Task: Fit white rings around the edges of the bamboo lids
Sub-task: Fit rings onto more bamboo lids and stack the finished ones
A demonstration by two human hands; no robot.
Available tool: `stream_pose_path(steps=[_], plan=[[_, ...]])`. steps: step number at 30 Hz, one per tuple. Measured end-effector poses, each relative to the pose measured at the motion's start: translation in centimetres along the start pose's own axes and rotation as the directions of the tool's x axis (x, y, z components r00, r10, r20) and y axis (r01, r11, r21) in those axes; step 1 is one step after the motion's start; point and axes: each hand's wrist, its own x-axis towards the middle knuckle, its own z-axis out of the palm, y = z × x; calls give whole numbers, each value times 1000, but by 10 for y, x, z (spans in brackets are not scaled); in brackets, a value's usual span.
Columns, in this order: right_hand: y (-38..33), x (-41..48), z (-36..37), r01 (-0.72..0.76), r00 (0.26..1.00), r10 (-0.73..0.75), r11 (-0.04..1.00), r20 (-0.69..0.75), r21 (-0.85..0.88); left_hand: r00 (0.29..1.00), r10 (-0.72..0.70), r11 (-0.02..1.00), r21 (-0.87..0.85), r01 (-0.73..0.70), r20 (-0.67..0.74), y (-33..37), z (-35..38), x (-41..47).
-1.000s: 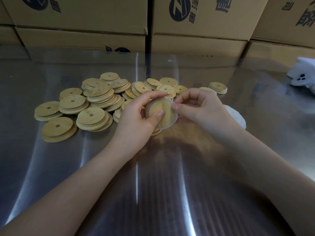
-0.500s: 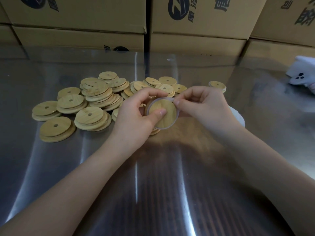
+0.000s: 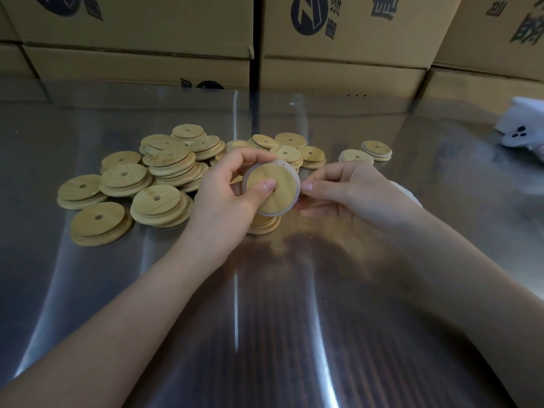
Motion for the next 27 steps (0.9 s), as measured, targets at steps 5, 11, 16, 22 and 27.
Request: stream_pose_path(steps=[5, 11, 16, 22, 27], plan=[[-1, -2, 8, 89, 994, -86, 995, -66, 39, 1000, 19, 1000, -1, -19, 1, 3, 1, -2], [-1, -6, 16, 192, 976, -183, 979, -118, 65, 999, 34, 999, -16, -35, -8, 5, 0, -3], [3, -5, 15, 161, 980, -152, 985, -128, 60, 998, 52, 997, 51, -54, 45, 4, 1, -4], [0, -4, 11, 55, 998, -54, 993, -11, 101, 991, 87, 984, 143, -102, 105, 7, 1, -4], [-1, -3, 11, 93, 996, -93, 995, -5, 48, 990, 95, 983, 146, -109, 100, 7, 0, -2]])
